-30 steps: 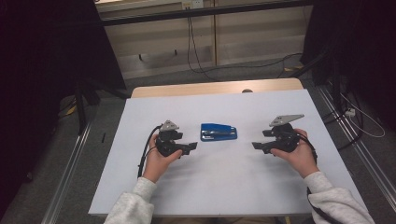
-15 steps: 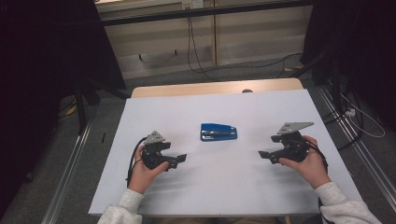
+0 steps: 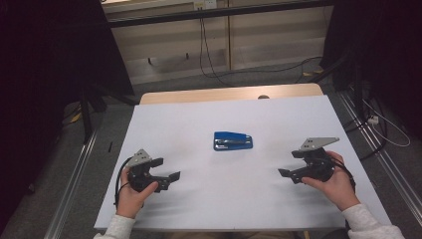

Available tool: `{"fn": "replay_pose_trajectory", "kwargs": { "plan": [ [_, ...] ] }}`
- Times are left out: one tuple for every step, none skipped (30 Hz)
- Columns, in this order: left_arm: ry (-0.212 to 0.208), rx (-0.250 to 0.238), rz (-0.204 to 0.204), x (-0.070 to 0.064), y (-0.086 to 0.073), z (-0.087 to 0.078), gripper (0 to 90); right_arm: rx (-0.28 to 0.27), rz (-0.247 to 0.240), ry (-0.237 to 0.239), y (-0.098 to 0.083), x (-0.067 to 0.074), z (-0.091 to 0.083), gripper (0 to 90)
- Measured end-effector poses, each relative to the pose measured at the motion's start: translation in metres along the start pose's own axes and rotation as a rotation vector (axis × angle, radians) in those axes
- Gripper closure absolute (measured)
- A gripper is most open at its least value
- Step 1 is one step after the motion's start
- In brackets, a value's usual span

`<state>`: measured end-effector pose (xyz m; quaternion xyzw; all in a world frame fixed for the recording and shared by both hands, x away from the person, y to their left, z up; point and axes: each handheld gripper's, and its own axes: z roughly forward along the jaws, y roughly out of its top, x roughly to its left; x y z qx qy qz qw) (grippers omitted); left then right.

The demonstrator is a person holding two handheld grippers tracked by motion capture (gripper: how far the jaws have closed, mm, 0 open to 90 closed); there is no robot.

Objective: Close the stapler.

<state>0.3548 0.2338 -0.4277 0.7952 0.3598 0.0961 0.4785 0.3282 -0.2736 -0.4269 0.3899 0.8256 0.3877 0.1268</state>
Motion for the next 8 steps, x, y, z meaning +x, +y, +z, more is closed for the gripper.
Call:
{"fn": "replay_pose_trajectory", "kwargs": {
  "plan": [
    [-0.008, -0.001, 0.001, 0.0005, -0.0015, -0.0024, 8.2, 0.003, 0.002, 0.000, -0.0006, 0.0003, -0.0008, 15.2],
    [-0.008, -0.001, 0.007, 0.0011, -0.0028, -0.0042, 8.2, 0.003, 0.001, 0.002, -0.0012, 0.0007, -0.0014, 15.2],
    [-0.004, 0.001, 0.010, 0.0018, -0.0036, -0.0060, 8.2, 0.004, 0.000, 0.005, -0.0019, 0.0008, -0.0018, 15.2],
    [-0.005, -0.001, 0.004, 0.0021, -0.0042, -0.0071, 8.1, 0.006, 0.001, 0.006, -0.0024, 0.0011, -0.0023, 15.2],
    [-0.005, -0.003, 0.003, 0.0024, -0.0042, -0.0077, 8.1, 0.004, -0.001, 0.008, -0.0028, 0.0014, -0.0025, 15.2],
    [-0.003, -0.010, 0.001, 0.0025, -0.0041, -0.0077, 8.1, 0.004, -0.002, 0.010, -0.0029, 0.0016, -0.0027, 15.2],
    [-0.004, -0.019, -0.004, 0.0022, -0.0037, -0.0075, 8.0, 0.006, -0.001, 0.007, -0.0029, 0.0017, -0.0027, 15.2],
    [-0.005, -0.018, -0.003, 0.0022, -0.0033, -0.0074, 8.0, 0.006, -0.003, 0.006, -0.0028, 0.0017, -0.0027, 15.2]
  ]
}}
